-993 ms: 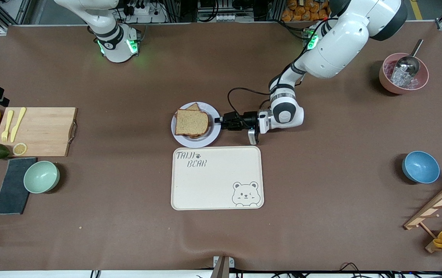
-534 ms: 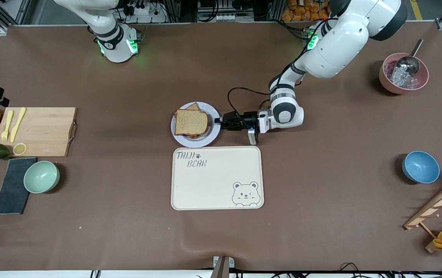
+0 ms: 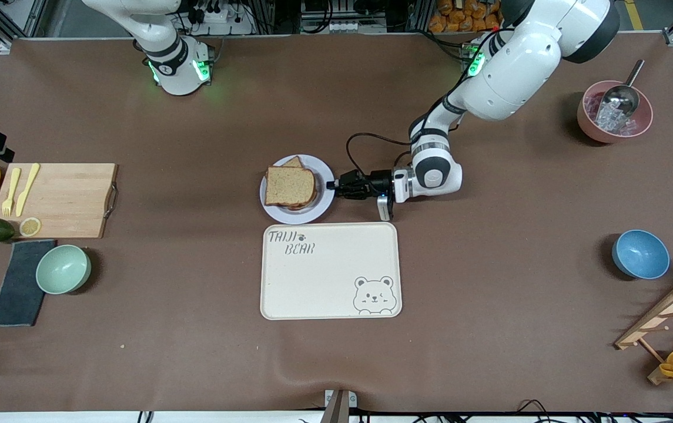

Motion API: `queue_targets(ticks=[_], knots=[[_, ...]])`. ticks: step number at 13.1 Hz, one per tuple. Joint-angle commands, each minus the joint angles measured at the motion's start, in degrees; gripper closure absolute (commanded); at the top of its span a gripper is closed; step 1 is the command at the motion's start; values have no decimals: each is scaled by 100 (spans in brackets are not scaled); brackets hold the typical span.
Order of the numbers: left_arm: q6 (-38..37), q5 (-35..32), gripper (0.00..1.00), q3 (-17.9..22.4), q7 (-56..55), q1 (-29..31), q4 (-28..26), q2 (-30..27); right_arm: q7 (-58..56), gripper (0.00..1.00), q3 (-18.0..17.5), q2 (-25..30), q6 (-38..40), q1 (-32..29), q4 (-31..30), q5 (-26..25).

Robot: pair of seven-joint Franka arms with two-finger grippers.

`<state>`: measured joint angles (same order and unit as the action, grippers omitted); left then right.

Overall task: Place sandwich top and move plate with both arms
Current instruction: 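Lower the left gripper and grasp the white plate rim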

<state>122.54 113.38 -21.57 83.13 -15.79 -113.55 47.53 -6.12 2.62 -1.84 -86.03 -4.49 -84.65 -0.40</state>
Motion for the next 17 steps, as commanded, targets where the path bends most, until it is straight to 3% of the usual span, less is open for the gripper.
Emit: queue_targets(ticks=[1,2,17], knots=[[164,61,96,117,608,-188,589,810,6,0,-78,-89,60,-61,115,-39],[164,61,100,118,660,-188,589,810,14,0,-78,-98,51,-61,115,-39],[217,61,100,135,293,-100,501,714,-21,0,-78,-106,51,-78,124,-39]])
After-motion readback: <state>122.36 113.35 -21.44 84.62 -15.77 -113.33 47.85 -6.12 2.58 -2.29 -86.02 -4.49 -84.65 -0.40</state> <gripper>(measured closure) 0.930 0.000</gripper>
